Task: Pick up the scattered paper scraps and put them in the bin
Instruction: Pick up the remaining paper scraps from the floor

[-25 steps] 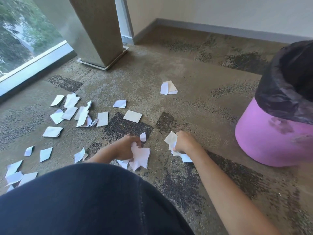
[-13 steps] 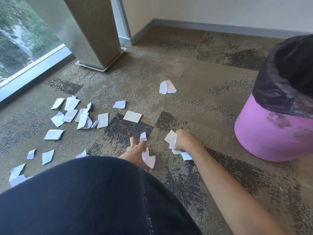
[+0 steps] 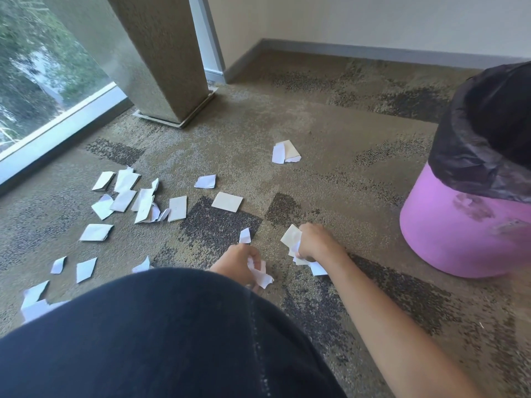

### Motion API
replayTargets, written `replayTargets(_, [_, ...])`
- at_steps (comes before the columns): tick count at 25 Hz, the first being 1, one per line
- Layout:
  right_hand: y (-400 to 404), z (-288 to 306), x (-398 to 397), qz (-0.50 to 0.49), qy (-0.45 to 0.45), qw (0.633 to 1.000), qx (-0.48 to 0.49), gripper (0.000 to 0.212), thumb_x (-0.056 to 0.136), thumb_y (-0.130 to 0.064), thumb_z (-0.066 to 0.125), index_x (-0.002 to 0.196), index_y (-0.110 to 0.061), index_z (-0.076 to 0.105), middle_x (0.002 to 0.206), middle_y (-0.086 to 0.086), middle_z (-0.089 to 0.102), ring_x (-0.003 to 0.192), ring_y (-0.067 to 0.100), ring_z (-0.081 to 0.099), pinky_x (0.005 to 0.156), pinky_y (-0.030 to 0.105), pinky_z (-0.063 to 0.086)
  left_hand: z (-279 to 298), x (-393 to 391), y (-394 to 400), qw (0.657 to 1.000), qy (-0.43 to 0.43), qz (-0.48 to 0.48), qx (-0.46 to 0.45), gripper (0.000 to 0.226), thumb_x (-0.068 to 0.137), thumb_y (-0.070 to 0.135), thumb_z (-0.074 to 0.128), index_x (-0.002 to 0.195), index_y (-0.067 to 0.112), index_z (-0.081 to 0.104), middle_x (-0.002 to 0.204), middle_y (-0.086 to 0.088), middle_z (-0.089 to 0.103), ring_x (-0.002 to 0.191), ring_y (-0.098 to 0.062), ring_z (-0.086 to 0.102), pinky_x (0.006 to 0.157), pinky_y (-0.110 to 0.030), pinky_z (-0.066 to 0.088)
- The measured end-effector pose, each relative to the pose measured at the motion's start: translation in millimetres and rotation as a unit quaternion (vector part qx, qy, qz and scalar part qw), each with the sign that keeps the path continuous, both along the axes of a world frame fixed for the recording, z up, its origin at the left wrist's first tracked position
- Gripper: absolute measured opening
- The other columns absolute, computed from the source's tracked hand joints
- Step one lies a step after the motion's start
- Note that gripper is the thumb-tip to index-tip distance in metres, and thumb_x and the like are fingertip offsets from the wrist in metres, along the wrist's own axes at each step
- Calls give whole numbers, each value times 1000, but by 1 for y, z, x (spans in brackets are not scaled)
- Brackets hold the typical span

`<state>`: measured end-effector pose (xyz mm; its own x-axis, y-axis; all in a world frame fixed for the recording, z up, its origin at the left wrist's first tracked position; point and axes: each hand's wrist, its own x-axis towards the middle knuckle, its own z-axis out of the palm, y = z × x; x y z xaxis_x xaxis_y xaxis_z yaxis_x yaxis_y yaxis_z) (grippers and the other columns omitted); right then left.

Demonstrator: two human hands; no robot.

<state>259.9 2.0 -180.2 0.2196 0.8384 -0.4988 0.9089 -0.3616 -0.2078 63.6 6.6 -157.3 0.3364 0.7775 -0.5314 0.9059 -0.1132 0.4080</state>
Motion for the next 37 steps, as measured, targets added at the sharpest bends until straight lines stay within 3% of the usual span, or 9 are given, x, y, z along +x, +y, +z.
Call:
replayTargets(3, [0, 2, -1, 9, -4, 1000, 8, 47, 84, -20, 72, 126, -8, 54, 126, 11, 59, 114, 29, 59, 85, 32, 49, 0, 5, 4, 1000, 4, 10, -11, 29, 62, 3, 81, 73, 22, 62, 95, 0, 62, 79, -15, 59, 53, -18, 50])
replayTargets(10, [-2, 20, 5, 1, 42, 999, 4, 42, 87, -22, 69, 125, -8, 55, 126, 11, 60, 114, 29, 59, 82, 31, 47, 29, 11, 33, 1000, -13, 24, -2, 24, 66, -3, 77, 76, 15, 64, 109, -13, 64, 83, -28, 69, 60, -36, 62])
replayTargets(13, [0, 46, 12, -33, 82, 995, 37, 49, 89, -28, 68, 130, -6, 52, 130, 12, 58, 116, 30, 57, 87, 33, 47, 52, 18, 47, 998, -49, 39, -3, 24, 70, -6, 74, 87, 9, 66, 113, -13, 58, 83, -28, 65, 46, -22, 56])
replayTargets(16, [6, 85, 22, -76, 111, 986, 101, 56, 88, -32, 71, 134, -7, 50, 134, 12, 56, 120, 30, 55, 90, 34, 46, 82, 31, 64, 994, -102, 42, 14, 22, 69, -2, 78, 82, 13, 66, 109, -13, 63, 78, -24, 65, 46, -16, 51])
replayTargets(21, [12, 168, 49, -149, 172, 939, 256, 44, 88, -29, 71, 125, -11, 57, 121, 8, 63, 106, 28, 60, 71, 29, 39, 163, 74, 92, 974, -215, 36, 57, 20, 69, 2, 83, 74, 12, 66, 85, -17, 67, 62, -22, 62, 49, -25, 53])
replayTargets(24, [3, 210, 71, -177, 186, 908, 330, 42, 88, -31, 70, 123, -13, 56, 118, 6, 62, 104, 29, 59, 72, 30, 38, 211, 108, 90, 958, -282, 28, 45, 21, 69, 1, 83, 77, 6, 64, 77, -21, 65, 59, -22, 57, 47, -27, 47])
replayTargets(28, [-18, 250, 113, -238, 206, 853, 417, 45, 88, -33, 69, 126, -12, 55, 123, 5, 60, 110, 27, 58, 86, 37, 49, 252, 162, 78, 940, -341, 1, 10, 24, 68, -2, 82, 82, 4, 64, 87, -25, 67, 63, -24, 58, 43, -23, 45])
replayTargets(32, [-50, 277, 167, -328, 170, 793, 484, 52, 92, -32, 64, 137, -9, 48, 135, 9, 55, 121, 30, 54, 100, 45, 47, 279, 231, 56, 939, -338, -61, -20, 25, 68, 0, 82, 83, 6, 62, 87, -24, 69, 59, -25, 58, 47, -24, 47])
replayTargets(37, [-88, 278, 220, -373, 120, 800, 455, 35, 92, -21, 62, 125, -12, 54, 122, 8, 59, 109, 28, 57, 86, 39, 47, 281, 301, 24, 944, -306, -121, -9, 24, 71, 3, 82, 85, 9, 63, 93, -15, 59, 62, -23, 60, 47, -25, 52])
